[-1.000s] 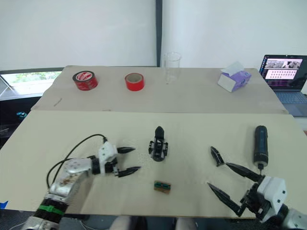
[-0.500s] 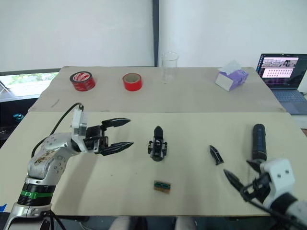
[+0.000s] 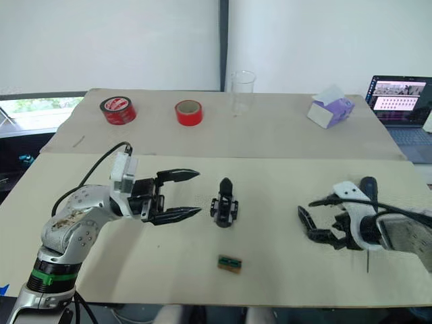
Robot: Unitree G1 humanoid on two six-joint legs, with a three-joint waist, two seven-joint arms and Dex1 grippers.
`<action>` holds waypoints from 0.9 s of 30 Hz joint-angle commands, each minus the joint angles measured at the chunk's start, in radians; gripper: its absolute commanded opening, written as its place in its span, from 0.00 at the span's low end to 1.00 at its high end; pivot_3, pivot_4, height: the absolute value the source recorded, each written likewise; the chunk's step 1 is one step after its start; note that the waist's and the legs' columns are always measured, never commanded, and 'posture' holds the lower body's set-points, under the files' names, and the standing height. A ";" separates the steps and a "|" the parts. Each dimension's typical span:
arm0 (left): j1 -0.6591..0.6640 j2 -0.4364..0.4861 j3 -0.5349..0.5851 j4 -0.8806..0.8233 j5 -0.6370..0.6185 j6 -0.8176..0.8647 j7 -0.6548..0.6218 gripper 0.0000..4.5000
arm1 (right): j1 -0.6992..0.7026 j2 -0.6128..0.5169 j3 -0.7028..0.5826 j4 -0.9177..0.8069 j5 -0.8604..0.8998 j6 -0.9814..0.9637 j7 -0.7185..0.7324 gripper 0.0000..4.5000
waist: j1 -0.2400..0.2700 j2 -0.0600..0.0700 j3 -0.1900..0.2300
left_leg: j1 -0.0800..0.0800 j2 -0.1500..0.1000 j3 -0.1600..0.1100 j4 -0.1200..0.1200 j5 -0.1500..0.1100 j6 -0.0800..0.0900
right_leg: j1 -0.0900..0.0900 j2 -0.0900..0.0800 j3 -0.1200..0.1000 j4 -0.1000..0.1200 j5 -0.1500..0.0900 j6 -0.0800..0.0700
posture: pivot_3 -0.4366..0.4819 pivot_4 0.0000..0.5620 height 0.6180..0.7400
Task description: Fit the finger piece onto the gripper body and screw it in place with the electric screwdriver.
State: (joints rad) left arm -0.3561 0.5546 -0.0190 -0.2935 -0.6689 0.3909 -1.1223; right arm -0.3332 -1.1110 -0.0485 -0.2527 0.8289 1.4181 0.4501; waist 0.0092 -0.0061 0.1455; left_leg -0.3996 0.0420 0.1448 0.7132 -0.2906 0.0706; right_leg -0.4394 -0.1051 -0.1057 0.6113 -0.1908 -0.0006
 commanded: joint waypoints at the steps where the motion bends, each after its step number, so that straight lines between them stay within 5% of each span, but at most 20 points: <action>1: -0.017 0.016 0.025 -0.034 -0.001 -0.011 0.008 1.00 | -0.094 0.009 0.103 0.046 -0.060 0.041 0.030 1.00 | 0.000 0.000 0.000 | 0.000 0.000 0.000 0.000 0.000 0.000 | 0.000 0.000 0.000 0.000 0.000 0.000 | 0.48 0.27 1.00; 10: 0.007 0.038 0.039 -0.059 -0.008 -0.008 0.022 1.00 | -0.170 0.044 0.268 0.107 -0.168 0.047 0.102 1.00 | 0.003 -0.001 0.000 | 0.000 0.001 0.000 0.000 0.001 -0.002 | 0.001 0.000 -0.001 0.000 0.000 0.001 | 0.48 0.27 1.00; 20: 0.006 0.038 0.037 -0.047 0.001 -0.019 0.018 1.00 | -0.144 0.040 0.292 0.094 -0.252 0.030 0.163 0.27 | 0.004 -0.005 -0.002 | 0.001 0.002 -0.001 0.000 0.004 -0.006 | 0.001 0.000 -0.002 0.000 0.000 0.001 | 0.48 0.27 1.00; 27: -0.020 -0.031 0.081 -0.037 -0.068 0.050 0.148 1.00 | -0.016 0.120 -0.076 -0.056 -0.297 -0.252 0.099 0.24 | 0.005 -0.005 -0.002 | 0.000 0.001 -0.001 0.000 0.004 -0.007 | 0.001 0.000 -0.001 0.000 0.001 0.002 | 0.48 0.27 1.00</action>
State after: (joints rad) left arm -0.3493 0.5378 0.0289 -0.3159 -0.6970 0.4182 -1.0282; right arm -0.3458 -0.9903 -0.0031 -0.2275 0.5581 1.2830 0.5702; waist 0.0143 -0.0114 0.1437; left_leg -0.3998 0.0435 0.1444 0.7130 -0.2869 0.0641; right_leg -0.4392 -0.1052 -0.1064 0.6122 -0.1899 0.0020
